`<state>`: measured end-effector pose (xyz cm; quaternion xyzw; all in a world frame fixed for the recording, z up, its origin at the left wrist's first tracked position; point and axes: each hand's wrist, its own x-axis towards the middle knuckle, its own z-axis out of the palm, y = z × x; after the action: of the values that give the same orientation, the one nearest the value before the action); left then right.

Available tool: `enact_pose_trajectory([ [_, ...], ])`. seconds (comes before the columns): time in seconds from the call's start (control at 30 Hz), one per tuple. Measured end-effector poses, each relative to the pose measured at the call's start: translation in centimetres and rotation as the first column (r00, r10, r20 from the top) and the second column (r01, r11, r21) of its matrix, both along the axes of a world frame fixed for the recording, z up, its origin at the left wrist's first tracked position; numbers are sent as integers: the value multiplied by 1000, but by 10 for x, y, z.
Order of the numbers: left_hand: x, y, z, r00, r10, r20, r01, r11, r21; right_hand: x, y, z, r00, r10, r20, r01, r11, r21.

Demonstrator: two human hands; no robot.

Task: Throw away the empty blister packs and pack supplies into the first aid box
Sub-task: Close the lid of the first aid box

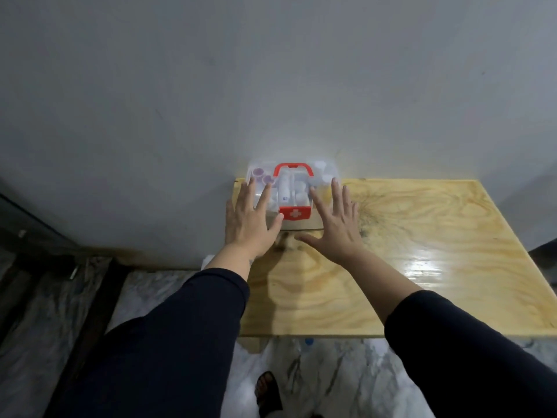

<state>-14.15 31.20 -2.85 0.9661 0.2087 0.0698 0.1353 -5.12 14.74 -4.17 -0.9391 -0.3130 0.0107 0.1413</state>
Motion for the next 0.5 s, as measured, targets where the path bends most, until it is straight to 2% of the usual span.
enact_pose_trajectory([
  [0.2, 32, 15, 6, 974, -175, -141, 197, 967, 160, 24, 16, 13, 990, 105, 99, -95, 991, -95],
  [0.33, 48, 21, -2, 975, -165, -148, 196, 954, 229, 34, 23, 7, 976, 121, 182, -93, 983, -159],
  [0.5, 64, 25, -2, 979, -150, -138, 179, 957, 230, 52, 32, 5, 963, 118, 240, -67, 975, -213],
])
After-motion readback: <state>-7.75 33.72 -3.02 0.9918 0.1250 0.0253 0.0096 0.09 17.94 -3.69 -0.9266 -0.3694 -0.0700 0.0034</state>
